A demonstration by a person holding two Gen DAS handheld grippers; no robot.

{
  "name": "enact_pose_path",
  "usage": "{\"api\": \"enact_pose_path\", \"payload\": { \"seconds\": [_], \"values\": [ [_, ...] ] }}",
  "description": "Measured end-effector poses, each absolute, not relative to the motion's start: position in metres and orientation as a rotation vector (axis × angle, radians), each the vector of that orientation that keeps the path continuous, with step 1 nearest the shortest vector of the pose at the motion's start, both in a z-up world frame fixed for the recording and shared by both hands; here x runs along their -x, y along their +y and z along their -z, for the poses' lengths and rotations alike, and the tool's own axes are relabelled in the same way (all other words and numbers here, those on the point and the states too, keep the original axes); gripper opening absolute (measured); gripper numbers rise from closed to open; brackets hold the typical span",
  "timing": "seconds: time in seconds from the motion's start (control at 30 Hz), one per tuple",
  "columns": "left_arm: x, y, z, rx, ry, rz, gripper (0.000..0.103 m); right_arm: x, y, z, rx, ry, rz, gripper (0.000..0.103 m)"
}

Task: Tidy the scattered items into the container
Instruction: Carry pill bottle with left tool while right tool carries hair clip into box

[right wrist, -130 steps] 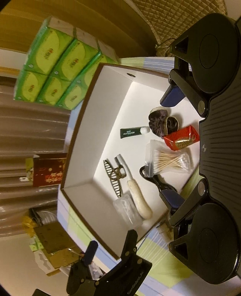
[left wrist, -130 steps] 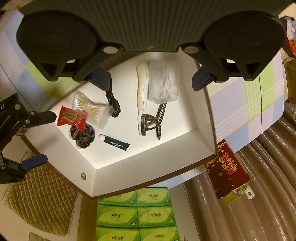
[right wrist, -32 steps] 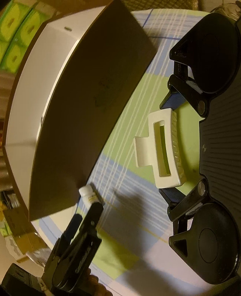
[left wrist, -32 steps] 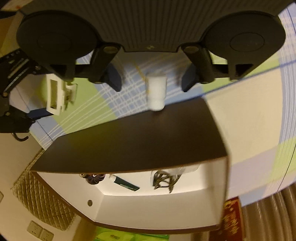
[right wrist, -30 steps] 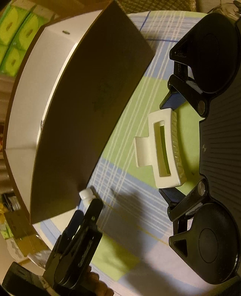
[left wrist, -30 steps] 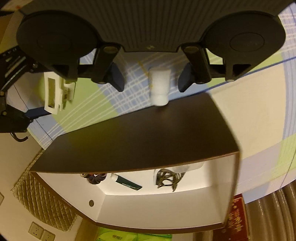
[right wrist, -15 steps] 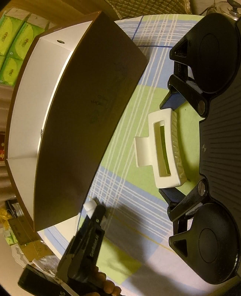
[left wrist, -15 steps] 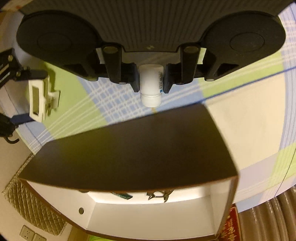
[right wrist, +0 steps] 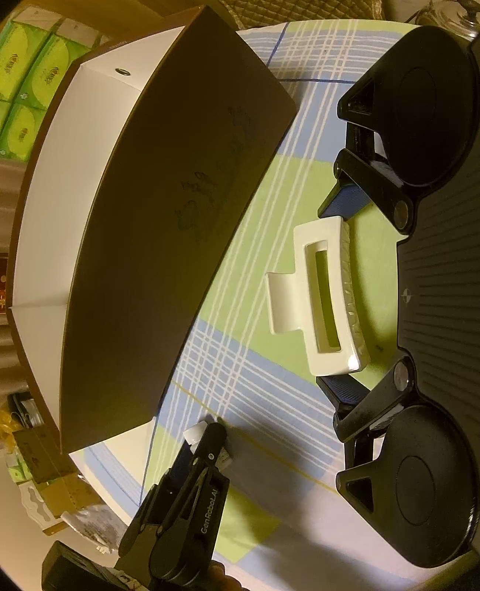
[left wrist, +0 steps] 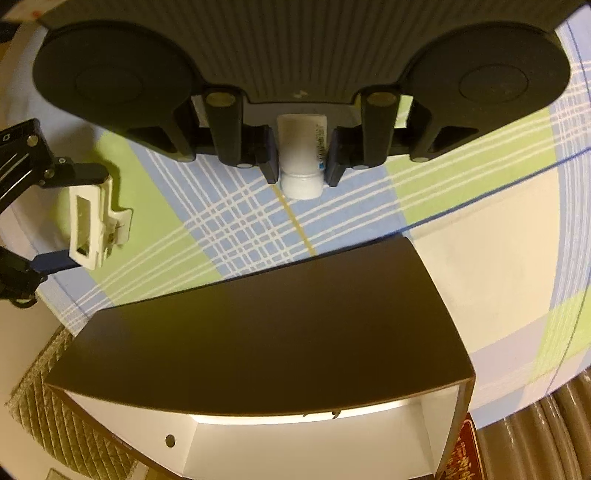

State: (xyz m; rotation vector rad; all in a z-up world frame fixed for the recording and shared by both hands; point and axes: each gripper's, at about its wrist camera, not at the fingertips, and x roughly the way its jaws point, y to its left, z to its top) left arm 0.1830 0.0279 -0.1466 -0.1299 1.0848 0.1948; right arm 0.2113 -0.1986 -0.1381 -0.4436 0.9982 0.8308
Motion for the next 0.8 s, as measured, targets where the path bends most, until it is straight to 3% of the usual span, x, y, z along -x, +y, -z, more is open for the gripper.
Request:
{"api": "enact_pose_path", "payload": {
  "seconds": [0.33, 0.8],
  "values": [
    [-0.171, 0.014, 0.136, 0.120, 1.108, -0.179, 0.022, -0.204, -0.204, 0.132, 0.428, 0.984, -0.831, 0.084],
    [-0.154, -0.002, 0.081, 0.112, 0.995, -0.187, 0.022, -0.198, -0.209, 0.094, 0.370, 0.911, -0.853, 0.084]
  ]
}}
